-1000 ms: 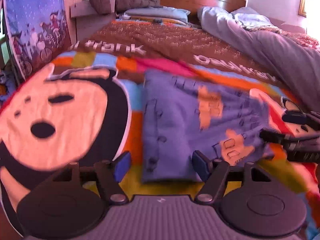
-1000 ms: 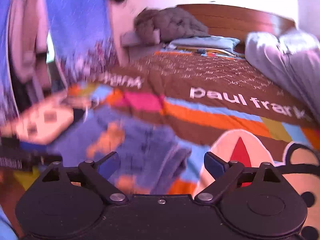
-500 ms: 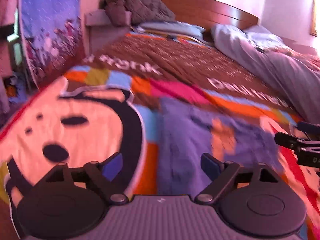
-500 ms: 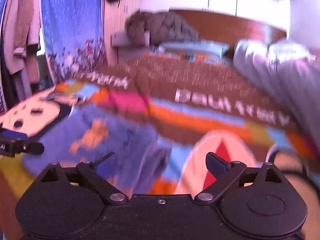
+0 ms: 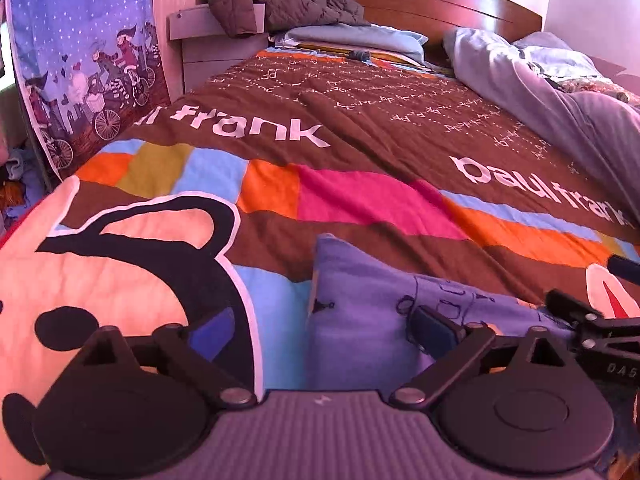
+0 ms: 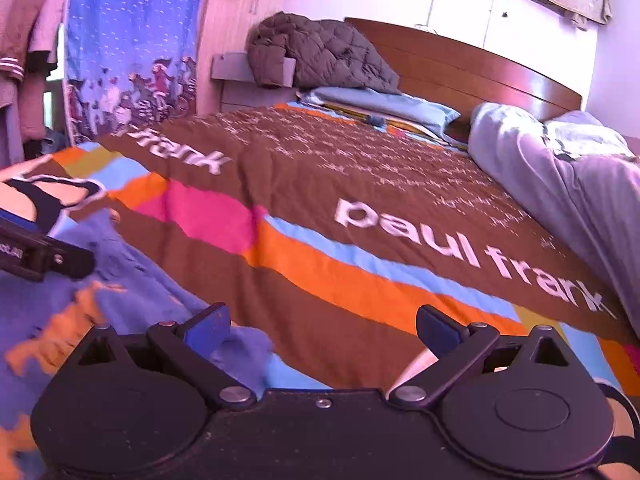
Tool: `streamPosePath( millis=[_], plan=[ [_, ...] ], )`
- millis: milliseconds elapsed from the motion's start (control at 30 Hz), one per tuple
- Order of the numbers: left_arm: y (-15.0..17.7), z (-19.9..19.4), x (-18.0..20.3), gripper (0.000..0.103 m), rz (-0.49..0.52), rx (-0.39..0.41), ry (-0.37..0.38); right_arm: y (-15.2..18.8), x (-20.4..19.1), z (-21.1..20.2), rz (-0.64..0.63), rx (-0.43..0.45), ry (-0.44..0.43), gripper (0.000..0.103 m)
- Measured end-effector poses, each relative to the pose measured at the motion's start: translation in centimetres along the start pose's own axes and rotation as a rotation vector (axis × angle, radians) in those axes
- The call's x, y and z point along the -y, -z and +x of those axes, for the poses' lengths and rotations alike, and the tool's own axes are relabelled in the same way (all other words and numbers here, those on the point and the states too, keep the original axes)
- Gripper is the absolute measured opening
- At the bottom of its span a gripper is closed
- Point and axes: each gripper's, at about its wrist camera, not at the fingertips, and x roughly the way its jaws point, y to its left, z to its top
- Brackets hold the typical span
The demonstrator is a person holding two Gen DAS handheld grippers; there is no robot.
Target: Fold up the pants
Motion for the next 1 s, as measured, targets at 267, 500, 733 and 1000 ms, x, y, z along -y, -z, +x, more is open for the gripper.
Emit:
streamPosePath(
  millis=[267,500,733,1000],
  plan=[
    [-0.8,-2.0,-1.0,0.102,-0.040,0.019,-0.017,0.2,2.9,-4.7,0.153,0.092,0.005,0.100],
    [2.8,-5.9,-0.9,0.103,-0.009,-0.011,0.051,2.2,0.6,-8.5,0.108,0.018,-0.095,0.102],
    [5.8,-7.2,-2.0,0.102,0.038,-0.054,0.028,3.6,0.7,-9.5,0.162,-0.097,-0.065,0.102],
    [7.7,-9.2,-5.0,0.103,-0.078,-0.028,0.143,6.4,-0.8,-12.6,0.170,-0.172,-0.182,0.102]
  ],
)
